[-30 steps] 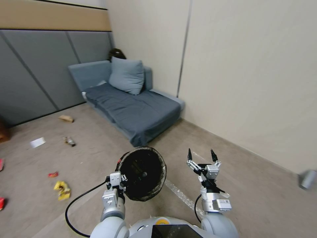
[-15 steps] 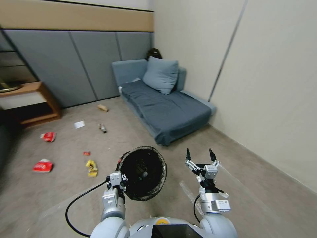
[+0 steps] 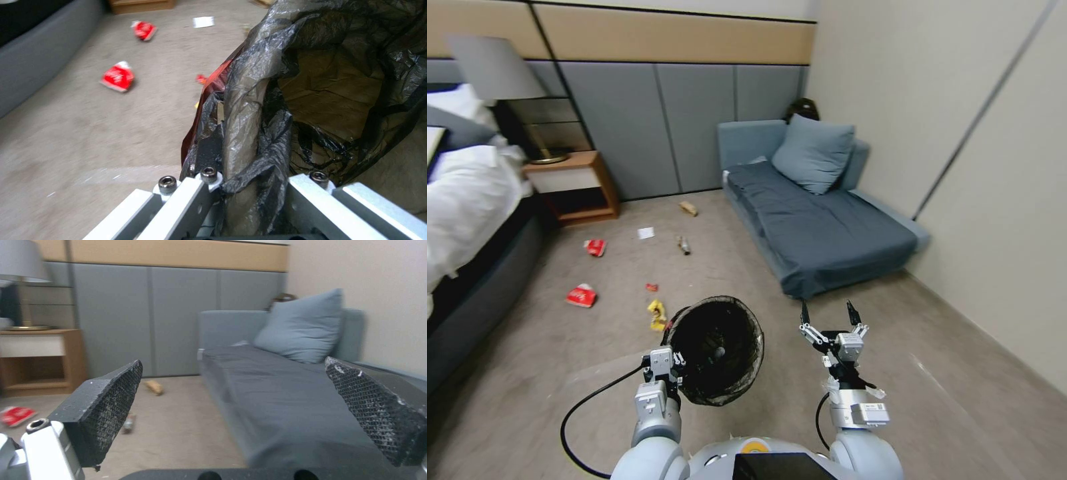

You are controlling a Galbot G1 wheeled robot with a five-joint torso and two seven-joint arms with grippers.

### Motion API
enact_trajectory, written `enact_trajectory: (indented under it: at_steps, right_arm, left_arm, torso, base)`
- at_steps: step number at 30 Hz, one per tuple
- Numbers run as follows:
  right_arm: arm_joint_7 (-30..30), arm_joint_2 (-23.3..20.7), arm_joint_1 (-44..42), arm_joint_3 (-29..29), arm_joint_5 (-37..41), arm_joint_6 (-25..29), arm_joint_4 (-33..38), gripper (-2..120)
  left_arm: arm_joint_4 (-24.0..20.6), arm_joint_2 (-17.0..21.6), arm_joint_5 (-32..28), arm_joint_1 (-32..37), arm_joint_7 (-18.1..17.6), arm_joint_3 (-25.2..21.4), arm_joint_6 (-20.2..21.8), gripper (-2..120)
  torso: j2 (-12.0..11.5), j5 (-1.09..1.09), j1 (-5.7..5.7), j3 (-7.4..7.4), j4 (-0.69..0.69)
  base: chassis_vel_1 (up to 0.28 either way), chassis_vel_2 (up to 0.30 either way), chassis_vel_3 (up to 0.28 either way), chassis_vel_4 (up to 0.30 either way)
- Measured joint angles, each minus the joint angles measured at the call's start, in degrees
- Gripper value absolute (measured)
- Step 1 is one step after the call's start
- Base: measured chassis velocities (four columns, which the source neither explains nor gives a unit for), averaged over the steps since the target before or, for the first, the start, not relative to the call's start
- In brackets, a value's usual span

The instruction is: Pick up the trash bin, then pick up the garbage from the floor and place it into the trash bin.

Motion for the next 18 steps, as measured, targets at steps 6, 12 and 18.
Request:
enact_trajectory:
  at_steps: [6, 12, 18]
  right_arm:
    - [0.00, 0.00, -0.21, -0.05, 0.00, -0.06, 0.27, 100]
    - [0.02, 0.00, -0.32, -0.05, -0.08, -0.08, 0.37, 100]
    - [0.04, 0.00, -0.34, -0.08, -0.21, -0.08, 0.48, 100]
  left_arm:
    - [-0.24, 0.05, 0.12, 0.18, -0.14, 0.12, 0.00, 1]
    - [-0.27, 0.05, 0.25, 0.24, -0.26, 0.14, -0.05, 1]
    - [-0.33, 0.07, 0.34, 0.23, -0.70, 0.15, -0.06, 1]
  torso:
    - [0.00, -0.01, 0.00, 0.00, 0.00]
    - [0.00, 0.00, 0.00, 0.00, 0.00]
    - [0.00, 0.00, 0.00, 0.00, 0.01]
  base:
    - [0.125, 0.128, 0.117, 0.124]
    - [0.116, 0.113, 0.126, 0.133]
    - [0.132, 0.132, 0.128, 0.118]
